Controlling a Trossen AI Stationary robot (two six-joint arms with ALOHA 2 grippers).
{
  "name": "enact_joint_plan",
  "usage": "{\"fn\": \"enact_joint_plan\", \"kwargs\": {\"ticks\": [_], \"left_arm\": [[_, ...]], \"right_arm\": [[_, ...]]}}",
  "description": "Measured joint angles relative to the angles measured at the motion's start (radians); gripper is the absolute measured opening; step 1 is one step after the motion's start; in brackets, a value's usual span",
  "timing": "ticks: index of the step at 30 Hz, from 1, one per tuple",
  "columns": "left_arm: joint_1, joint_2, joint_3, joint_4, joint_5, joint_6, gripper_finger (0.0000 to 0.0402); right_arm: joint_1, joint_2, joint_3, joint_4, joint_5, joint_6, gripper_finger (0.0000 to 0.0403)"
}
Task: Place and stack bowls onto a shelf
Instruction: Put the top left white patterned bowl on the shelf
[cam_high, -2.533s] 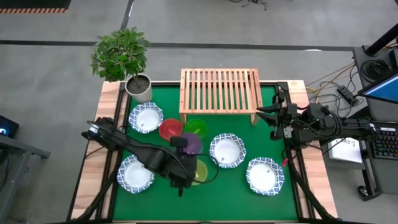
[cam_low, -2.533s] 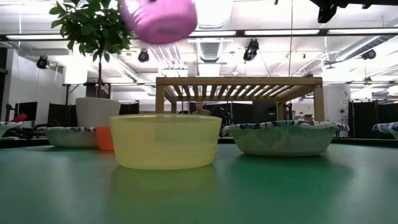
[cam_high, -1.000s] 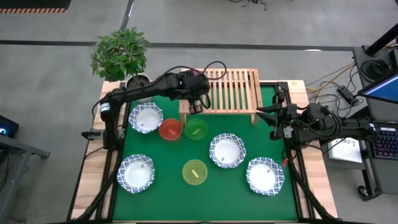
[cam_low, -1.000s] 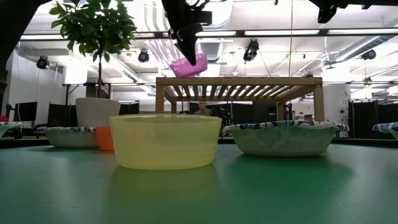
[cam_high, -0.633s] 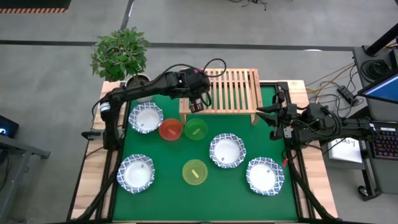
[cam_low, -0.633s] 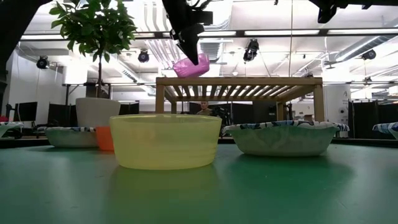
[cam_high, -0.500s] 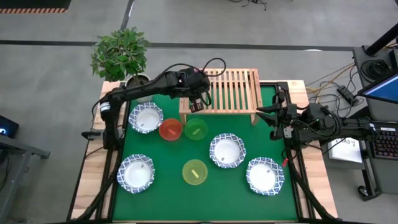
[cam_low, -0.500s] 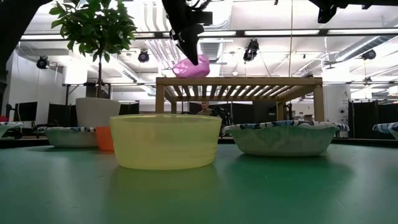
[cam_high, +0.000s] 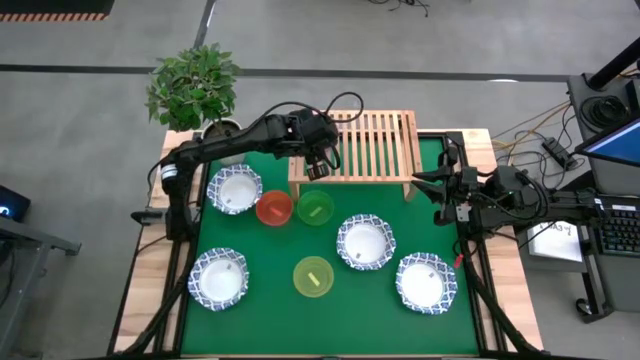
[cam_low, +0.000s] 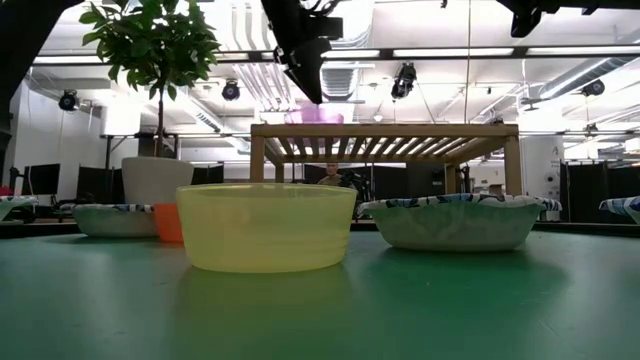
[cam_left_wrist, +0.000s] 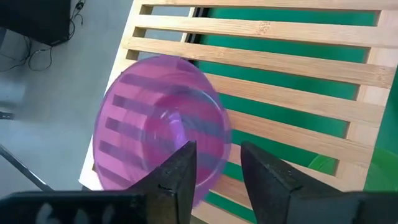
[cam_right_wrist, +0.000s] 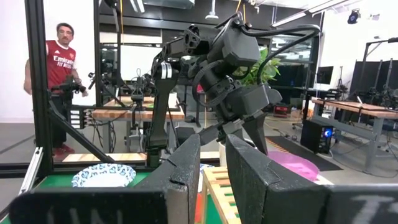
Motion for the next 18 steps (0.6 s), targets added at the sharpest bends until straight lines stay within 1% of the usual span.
{"fn": "enact_joint_plan", "kwargs": {"ticks": [4, 10, 14, 18], "left_arm": [[-0.004, 0.0, 0.01, -0.054, 0.008, -0.067, 0.012], [-0.042, -0.001, 0.012, -0.221, 0.086, -0.178, 0.0121], [-0.102, -0.003, 0.004, -0.3, 0.098, -0.226, 0.0121], [-0.183, -0.009, -0.014, -0.328, 0.102, -0.231, 0.0121]], "right_arm": [[0.0, 0.0, 0.0, 0.0, 0.0, 0.0, 0.0068], [0.0, 0.0, 0.0, -0.001, 0.0, -0.006, 0.0068], [0.0, 0.0, 0.0, -0.002, 0.0, -0.006, 0.0068], [0.0, 0.0, 0.0, -0.002, 0.0, -0.006, 0.0068]]}}
